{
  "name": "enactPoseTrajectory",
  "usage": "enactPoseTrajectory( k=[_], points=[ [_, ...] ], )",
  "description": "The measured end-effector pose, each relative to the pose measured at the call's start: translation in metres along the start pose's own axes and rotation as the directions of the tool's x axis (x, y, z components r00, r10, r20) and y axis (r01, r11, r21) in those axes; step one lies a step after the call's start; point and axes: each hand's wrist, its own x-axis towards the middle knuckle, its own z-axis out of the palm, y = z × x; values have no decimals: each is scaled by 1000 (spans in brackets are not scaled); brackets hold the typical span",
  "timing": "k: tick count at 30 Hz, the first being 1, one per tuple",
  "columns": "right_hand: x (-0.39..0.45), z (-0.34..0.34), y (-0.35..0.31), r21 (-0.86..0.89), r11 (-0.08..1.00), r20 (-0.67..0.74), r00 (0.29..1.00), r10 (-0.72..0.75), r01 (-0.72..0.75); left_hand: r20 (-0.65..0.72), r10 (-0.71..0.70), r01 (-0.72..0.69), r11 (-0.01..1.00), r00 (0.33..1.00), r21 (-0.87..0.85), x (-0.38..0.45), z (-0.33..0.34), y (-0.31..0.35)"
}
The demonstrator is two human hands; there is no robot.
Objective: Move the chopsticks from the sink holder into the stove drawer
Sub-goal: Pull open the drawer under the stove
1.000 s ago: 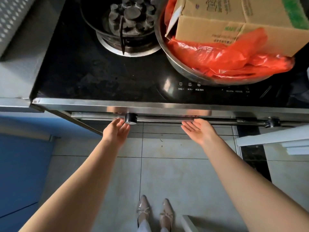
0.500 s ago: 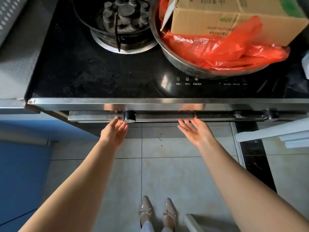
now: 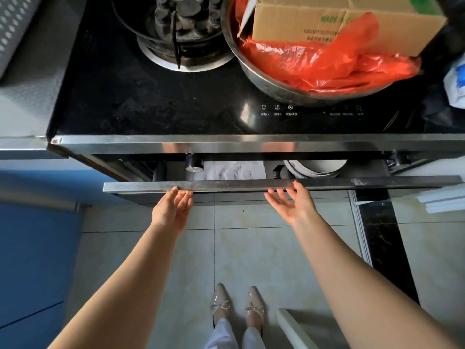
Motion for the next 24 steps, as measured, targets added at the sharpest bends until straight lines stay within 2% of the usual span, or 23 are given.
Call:
enactPoseTrajectory(
  k=[6, 12, 19, 24],
  points=[
    [-13, -17, 10, -6, 999, -52, 998, 38, -38, -52, -33, 33, 999, 998, -1, -19, -19, -13],
    [-25, -36, 24, -39, 999, -130, 991, 15, -20, -120, -32, 19, 994, 992, -108, -45, -37, -29],
    [-40, -61, 36, 4, 1000, -146, 989, 3, -2, -168, -63, 30, 980, 984, -195, -66, -51, -42],
    [-45, -70, 41, 6, 1000, -155, 988, 10, -9, -203, -77, 38, 982, 976, -187, -76, -56, -44]
  ],
)
